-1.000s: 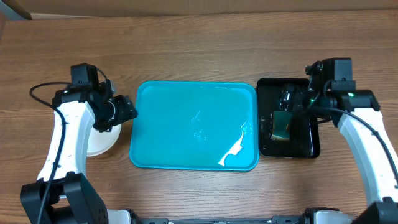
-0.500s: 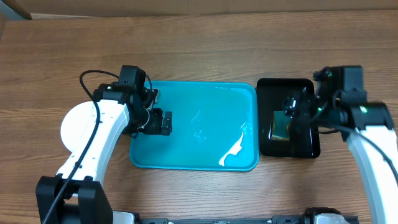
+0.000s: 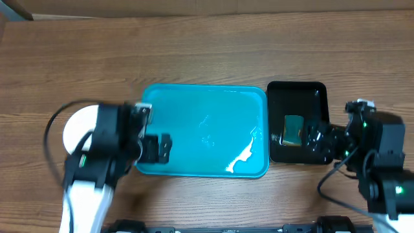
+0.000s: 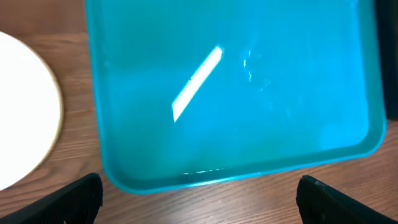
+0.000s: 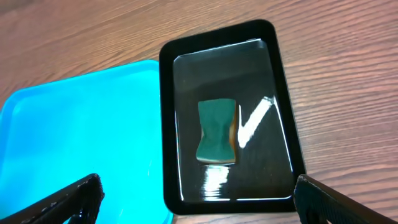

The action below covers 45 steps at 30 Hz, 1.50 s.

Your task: Clean dirty plates on tray and stack at the side

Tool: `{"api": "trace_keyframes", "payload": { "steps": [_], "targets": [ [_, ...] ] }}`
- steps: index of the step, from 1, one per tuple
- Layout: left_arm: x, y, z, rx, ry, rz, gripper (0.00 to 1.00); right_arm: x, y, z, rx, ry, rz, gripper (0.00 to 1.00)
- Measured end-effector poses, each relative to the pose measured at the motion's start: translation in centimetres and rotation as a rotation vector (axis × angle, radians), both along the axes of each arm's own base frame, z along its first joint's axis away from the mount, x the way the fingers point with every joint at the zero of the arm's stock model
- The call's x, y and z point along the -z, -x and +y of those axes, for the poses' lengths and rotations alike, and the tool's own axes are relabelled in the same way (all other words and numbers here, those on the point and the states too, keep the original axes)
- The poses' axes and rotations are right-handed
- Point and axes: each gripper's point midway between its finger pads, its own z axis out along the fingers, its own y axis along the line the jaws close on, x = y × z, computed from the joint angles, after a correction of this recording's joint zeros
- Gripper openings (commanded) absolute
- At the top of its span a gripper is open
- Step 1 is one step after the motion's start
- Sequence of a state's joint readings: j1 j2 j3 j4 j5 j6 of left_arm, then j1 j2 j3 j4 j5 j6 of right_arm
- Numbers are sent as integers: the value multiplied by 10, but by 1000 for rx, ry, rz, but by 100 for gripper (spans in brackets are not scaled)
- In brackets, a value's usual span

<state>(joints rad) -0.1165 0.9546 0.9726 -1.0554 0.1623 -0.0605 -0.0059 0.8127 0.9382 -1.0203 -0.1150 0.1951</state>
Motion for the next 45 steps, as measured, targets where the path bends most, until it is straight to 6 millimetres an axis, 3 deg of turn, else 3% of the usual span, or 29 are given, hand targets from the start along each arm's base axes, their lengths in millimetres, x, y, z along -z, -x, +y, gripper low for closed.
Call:
{"api": "trace_keyframes", "payload": {
  "steps": [7, 10, 32, 38, 45],
  "targets": [
    [-53, 23, 19, -83, -21, -325, 100, 0, 0, 0, 8, -8, -9, 100],
    [-64, 26, 23, -105, -18, -384, 100, 3, -1, 0, 10, -9, 6, 100],
    [-51, 34, 27, -118, -39, -328, 100, 49, -16, 0, 11, -9, 210, 100],
    [-51, 34, 27, -118, -39, -328, 100, 38, -13, 0, 11, -9, 159, 100],
    [-51, 34, 27, -119, -40, -328, 100, -9, -14, -7, 39, 22, -111, 100]
  ]
}}
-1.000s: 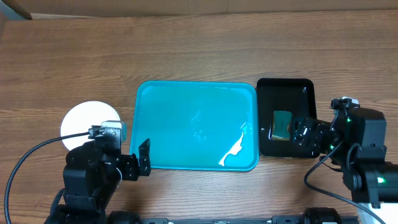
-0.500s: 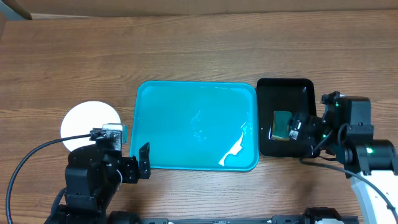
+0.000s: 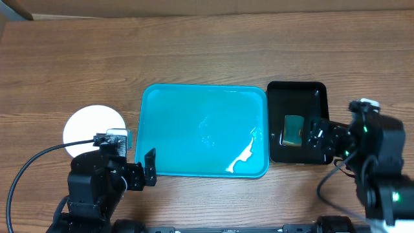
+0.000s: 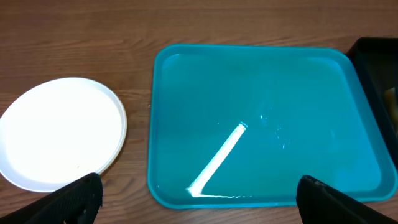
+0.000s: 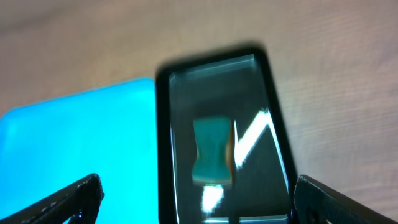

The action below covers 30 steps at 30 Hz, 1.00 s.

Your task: Clean dirty plates on tray and stack at the side

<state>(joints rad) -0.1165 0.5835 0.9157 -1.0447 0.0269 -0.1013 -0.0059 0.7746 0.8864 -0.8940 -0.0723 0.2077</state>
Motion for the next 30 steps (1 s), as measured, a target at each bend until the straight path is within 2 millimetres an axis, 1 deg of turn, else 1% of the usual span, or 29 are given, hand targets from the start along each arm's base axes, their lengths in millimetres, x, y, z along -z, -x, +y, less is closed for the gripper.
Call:
{"api": "trace_keyframes", "payload": {
  "steps": [1, 4, 8, 11, 13, 18, 22, 26, 28, 30],
  "targets": [
    [0, 0, 0, -1, -1, 0, 100, -7, -2, -1, 3, 2, -70, 100],
    [1, 0, 0, -1, -2, 2, 100, -10, -4, 0, -2, 2, -212, 100],
    [2, 0, 0, -2, -2, 6, 100, 4, -2, 9, -41, -14, -359, 100],
    [3, 0, 0, -2, -2, 7, 100, 7, 3, 17, -77, -28, -476, 100],
    [3, 0, 0, -2, -2, 8, 100, -1, 8, 20, -95, -32, -593, 100],
    [3, 0, 0, -1, -2, 9, 100, -15, 15, 20, -97, -30, -766, 100],
    [3, 0, 0, -1, -2, 9, 100, -23, 18, 20, -99, -28, -896, 100],
    [3, 0, 0, -1, -2, 9, 100, -28, 18, 20, -99, -27, -984, 100],
    [3, 0, 0, -2, -3, 9, 100, -26, 18, 20, -100, -25, -1006, 100],
    [3, 0, 0, -1, -2, 9, 100, -18, 16, 20, -105, -6, -983, 100]
  ]
}}
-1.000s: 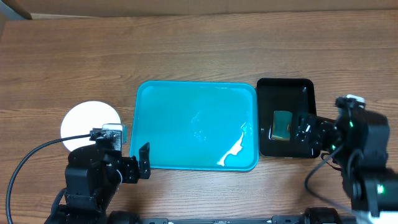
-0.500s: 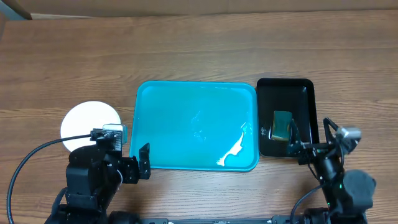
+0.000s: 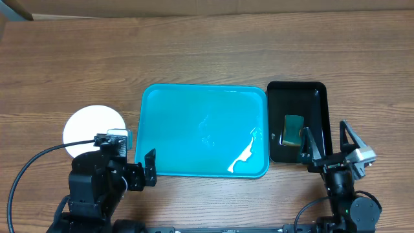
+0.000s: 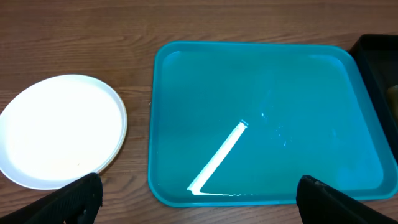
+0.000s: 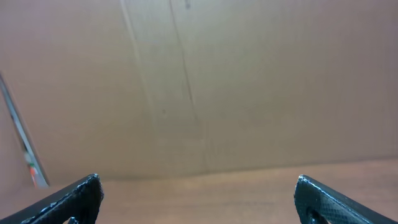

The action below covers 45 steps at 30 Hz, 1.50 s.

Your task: Clean dirty plates on tray and stack at the side

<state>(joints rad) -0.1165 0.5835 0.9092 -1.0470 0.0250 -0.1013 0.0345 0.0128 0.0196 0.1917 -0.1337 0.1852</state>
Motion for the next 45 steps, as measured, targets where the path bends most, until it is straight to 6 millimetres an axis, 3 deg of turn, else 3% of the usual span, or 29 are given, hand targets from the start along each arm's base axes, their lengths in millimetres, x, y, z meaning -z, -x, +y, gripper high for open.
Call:
{"api": "trace_keyframes", "payload": {
  "steps": [3, 7, 9, 45],
  "targets": [
    [0, 0, 0, 0, 0, 0, 100, 13, -3, 2, 3, 53, 45, 100],
    [0, 0, 0, 0, 0, 0, 100, 53, -7, 4, -7, 120, 197, 100],
    [0, 0, 0, 0, 0, 0, 100, 64, -7, 5, -10, 135, 238, 100],
    [0, 0, 0, 0, 0, 0, 100, 64, -7, 6, -14, 161, 231, 100]
  ]
}}
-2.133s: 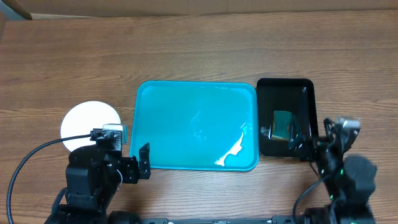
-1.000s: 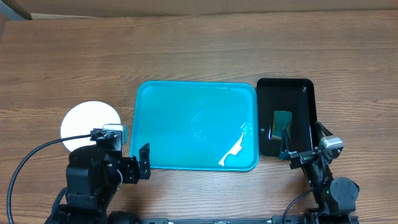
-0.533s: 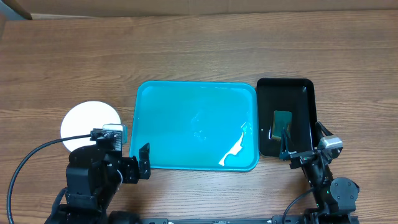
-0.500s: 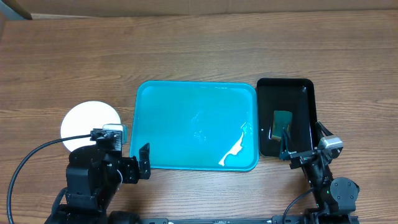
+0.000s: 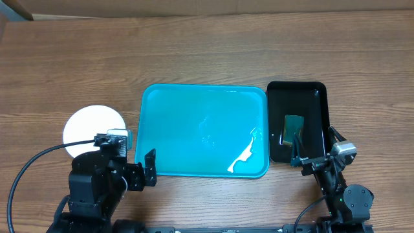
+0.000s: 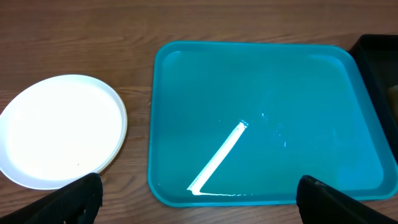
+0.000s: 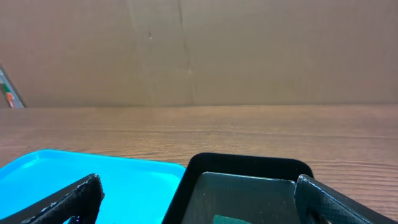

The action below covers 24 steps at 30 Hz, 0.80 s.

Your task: Clean dirty plates on tray and stack at the side

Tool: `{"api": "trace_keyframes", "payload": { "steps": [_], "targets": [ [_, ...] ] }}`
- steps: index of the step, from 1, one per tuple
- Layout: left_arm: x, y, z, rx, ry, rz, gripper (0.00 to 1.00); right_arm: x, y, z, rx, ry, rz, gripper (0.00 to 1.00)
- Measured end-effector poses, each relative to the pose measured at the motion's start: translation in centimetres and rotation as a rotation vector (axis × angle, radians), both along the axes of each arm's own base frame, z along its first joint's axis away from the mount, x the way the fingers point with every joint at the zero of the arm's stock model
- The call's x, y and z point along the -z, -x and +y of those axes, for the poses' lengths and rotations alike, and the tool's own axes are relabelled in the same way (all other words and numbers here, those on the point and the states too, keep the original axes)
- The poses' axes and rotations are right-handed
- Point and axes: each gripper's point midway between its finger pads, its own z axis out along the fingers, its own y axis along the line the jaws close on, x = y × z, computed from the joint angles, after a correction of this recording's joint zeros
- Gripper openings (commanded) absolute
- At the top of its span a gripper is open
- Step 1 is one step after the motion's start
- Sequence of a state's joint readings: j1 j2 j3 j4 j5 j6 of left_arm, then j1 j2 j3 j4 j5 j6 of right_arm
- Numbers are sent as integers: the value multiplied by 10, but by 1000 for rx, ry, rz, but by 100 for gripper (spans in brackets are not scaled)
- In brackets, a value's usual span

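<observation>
The blue tray [image 5: 204,129] lies bare in the middle of the table, with only a glare streak on it [image 6: 261,118]. A white plate [image 5: 94,128] rests on the wood left of it, and looks clean in the left wrist view [image 6: 59,130]. My left gripper [image 6: 199,208] is open, pulled back near the front edge, holding nothing. My right gripper [image 7: 199,205] is open at the front right, low behind the black tray [image 5: 297,90]. A green sponge [image 5: 293,129] lies in that tray.
A brown cardboard wall [image 7: 199,50] stands beyond the table's far edge. A black cable [image 5: 35,162] loops from the left arm over the wood at the front left. The black tray [image 7: 249,165] sits tight against the blue tray's right side [image 7: 74,171].
The right wrist view showed only the cardboard wall; now it shows the black tray, the blue tray's corner and the table. The right arm has shifted slightly at the front edge. The left arm is unchanged.
First my left gripper hung open over the blue tray's left edge beside the plate, and my right hung open above the sponge. Then the left arm was back at the front edge. Later the right arm was back too, facing the wall, and now it faces the black tray.
</observation>
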<state>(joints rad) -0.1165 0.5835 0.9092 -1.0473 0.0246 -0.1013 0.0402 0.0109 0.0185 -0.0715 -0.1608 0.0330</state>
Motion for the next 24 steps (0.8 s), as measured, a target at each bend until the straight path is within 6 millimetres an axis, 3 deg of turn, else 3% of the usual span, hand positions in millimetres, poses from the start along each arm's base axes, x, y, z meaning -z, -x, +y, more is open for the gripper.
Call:
{"api": "trace_keyframes", "payload": {
  "steps": [9, 20, 24],
  "targets": [
    [-3, -5, 3, -16, -5, -103, 100, 0, 0, 0, 0, 0, 0, 100],
    [58, -23, 14, -93, 70, -390, 100, 0, 0, 0, 0, 0, 0, 100],
    [53, -32, 13, -93, 102, -519, 100, 0, 0, 0, 0, 0, 0, 100]
  ]
}}
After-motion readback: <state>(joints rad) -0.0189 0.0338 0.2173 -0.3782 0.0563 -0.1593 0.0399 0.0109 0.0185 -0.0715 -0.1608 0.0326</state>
